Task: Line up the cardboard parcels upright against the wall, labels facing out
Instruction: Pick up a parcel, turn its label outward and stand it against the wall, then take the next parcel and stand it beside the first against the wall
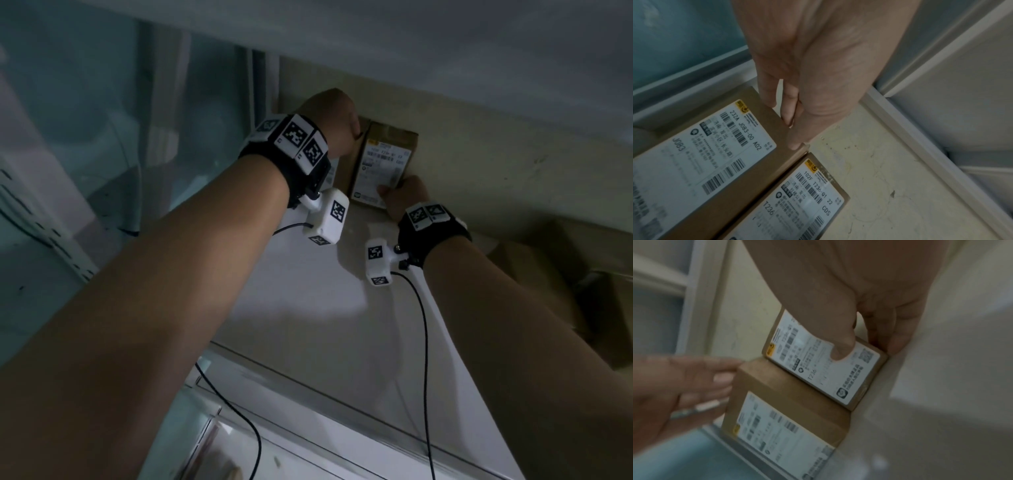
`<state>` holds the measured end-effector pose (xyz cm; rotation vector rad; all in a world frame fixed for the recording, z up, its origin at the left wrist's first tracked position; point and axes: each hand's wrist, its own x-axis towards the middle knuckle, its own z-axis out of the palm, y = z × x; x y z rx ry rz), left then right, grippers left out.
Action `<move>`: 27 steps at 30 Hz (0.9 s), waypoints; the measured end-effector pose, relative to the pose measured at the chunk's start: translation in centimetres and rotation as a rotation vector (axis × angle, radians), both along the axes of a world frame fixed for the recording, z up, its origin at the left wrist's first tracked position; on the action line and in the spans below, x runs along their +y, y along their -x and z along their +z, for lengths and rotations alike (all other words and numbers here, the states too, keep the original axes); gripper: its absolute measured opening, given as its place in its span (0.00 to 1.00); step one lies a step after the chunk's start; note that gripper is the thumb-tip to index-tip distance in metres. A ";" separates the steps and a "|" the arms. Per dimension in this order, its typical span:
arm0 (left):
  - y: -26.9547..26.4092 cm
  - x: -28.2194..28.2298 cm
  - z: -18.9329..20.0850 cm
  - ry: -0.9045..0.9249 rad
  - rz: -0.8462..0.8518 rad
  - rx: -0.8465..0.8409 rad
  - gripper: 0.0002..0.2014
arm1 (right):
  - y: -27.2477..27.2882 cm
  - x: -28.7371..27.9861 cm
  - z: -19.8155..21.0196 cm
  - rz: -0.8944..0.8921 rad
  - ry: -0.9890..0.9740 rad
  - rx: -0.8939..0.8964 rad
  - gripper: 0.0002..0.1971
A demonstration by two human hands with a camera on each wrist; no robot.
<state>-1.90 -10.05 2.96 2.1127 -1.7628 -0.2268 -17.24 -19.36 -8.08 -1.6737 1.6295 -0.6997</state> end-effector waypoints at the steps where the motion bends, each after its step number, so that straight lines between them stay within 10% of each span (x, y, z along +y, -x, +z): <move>1: 0.0 0.1 0.0 0.008 0.007 0.041 0.14 | 0.2 0.1 0.0 0.005 0.000 0.016 0.22; 13: -1.3 0.2 -1.4 0.182 0.080 0.292 0.13 | 4.8 3.2 1.3 0.107 -0.049 -0.006 0.21; 18: -0.3 1.2 -0.3 0.175 0.062 0.359 0.14 | 6.9 8.0 2.3 0.043 -0.267 -0.724 0.26; 27: 9.2 4.1 -0.4 0.309 0.031 0.809 0.24 | 15.0 11.3 3.8 -0.054 -0.092 -0.895 0.15</move>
